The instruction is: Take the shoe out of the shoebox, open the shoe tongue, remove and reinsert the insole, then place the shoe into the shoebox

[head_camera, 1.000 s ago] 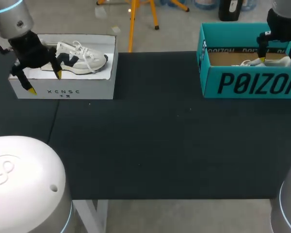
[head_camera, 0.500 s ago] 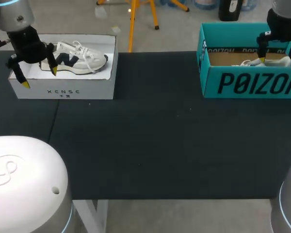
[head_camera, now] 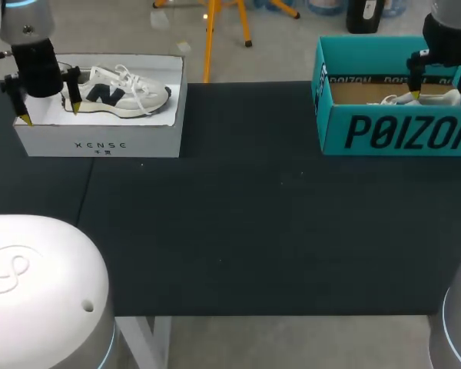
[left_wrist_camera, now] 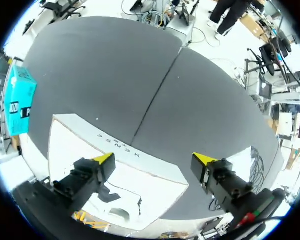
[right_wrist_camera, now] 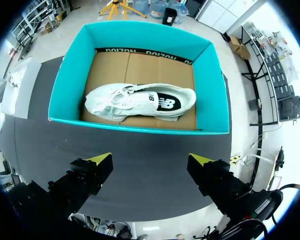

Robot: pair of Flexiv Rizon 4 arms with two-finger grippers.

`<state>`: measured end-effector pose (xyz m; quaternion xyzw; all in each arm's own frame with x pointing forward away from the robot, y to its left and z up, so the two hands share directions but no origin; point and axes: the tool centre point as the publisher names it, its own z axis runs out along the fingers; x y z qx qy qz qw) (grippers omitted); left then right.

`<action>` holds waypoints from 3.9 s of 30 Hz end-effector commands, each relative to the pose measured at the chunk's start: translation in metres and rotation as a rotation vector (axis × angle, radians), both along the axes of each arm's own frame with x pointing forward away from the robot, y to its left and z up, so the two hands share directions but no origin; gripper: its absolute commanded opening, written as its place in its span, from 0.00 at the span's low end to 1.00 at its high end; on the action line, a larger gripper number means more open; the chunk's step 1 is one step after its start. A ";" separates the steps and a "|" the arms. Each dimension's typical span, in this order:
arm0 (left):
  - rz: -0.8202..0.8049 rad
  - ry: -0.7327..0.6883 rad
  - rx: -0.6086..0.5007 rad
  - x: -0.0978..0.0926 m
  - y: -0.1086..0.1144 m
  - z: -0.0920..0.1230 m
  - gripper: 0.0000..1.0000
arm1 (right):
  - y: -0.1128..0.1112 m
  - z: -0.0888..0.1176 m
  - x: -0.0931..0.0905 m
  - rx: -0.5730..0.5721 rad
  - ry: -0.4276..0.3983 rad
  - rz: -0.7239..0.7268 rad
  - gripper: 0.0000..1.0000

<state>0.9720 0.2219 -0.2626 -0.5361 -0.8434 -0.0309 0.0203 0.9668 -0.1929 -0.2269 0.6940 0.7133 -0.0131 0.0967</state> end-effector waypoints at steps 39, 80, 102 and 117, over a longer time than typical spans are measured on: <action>-0.333 -0.001 -0.014 0.284 0.074 -0.060 1.00 | 0.000 0.000 -0.001 0.000 -0.002 -0.001 1.00; -0.456 0.039 -0.053 0.296 0.058 -0.099 0.00 | 0.000 0.000 -0.001 0.000 -0.002 -0.001 1.00; -0.469 -0.124 0.044 0.250 0.036 0.018 0.00 | 0.000 0.000 -0.001 0.000 -0.002 -0.001 1.00; -0.559 -0.304 0.160 0.100 -0.085 0.091 0.00 | 0.000 0.000 -0.001 0.000 -0.002 -0.001 1.00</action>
